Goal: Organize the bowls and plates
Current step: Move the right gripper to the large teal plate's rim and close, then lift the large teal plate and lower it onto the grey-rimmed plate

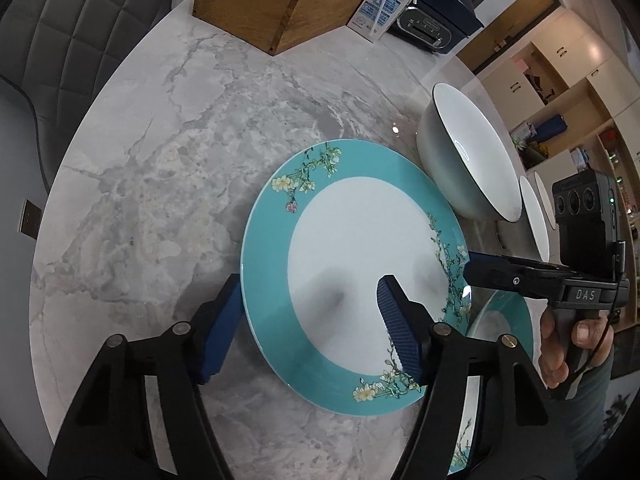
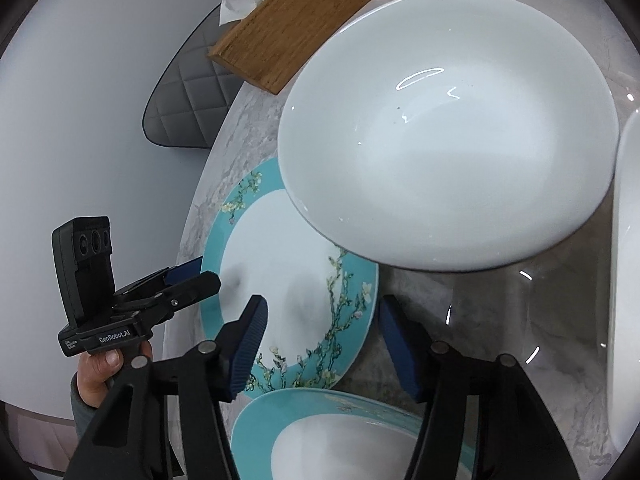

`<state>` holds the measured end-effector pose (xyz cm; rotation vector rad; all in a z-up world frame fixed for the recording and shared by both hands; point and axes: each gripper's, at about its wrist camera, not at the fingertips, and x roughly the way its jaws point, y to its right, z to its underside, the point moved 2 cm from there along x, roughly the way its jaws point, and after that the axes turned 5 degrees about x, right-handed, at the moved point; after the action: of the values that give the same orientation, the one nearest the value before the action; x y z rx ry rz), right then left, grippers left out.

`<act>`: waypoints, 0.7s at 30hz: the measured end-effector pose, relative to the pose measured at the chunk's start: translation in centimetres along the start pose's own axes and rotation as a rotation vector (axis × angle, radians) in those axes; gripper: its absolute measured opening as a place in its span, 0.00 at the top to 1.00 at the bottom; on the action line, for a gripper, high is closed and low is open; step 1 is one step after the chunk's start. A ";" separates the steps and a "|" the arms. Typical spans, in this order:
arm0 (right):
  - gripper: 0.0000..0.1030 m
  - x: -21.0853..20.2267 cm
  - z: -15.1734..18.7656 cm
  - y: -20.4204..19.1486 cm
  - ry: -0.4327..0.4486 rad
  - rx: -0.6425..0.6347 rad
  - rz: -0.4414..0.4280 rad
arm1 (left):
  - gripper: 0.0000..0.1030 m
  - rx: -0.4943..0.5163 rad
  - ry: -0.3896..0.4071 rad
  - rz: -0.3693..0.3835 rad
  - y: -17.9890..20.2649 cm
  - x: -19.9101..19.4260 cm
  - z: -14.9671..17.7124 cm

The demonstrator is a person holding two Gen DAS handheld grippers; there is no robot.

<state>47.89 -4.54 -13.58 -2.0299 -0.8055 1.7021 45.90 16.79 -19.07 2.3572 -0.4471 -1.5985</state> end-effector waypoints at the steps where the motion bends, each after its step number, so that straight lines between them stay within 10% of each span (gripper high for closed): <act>1: 0.46 0.1 -0.1 -0.1 0.003 0.001 0.000 | 0.49 -0.016 0.002 0.002 -0.4 -0.1 0.0; 9: 0.81 -0.4 -0.3 1.1 0.015 0.046 0.037 | 0.70 -0.036 0.004 -0.022 -1.6 -0.8 0.7; 21: 0.87 -0.3 0.0 0.9 0.036 0.055 0.097 | 0.87 -0.059 -0.002 -0.080 -2.1 -1.4 1.8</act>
<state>48.05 -5.44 -13.87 -2.0871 -0.6515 1.7138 43.99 19.17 -19.27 2.3575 -0.3043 -1.6252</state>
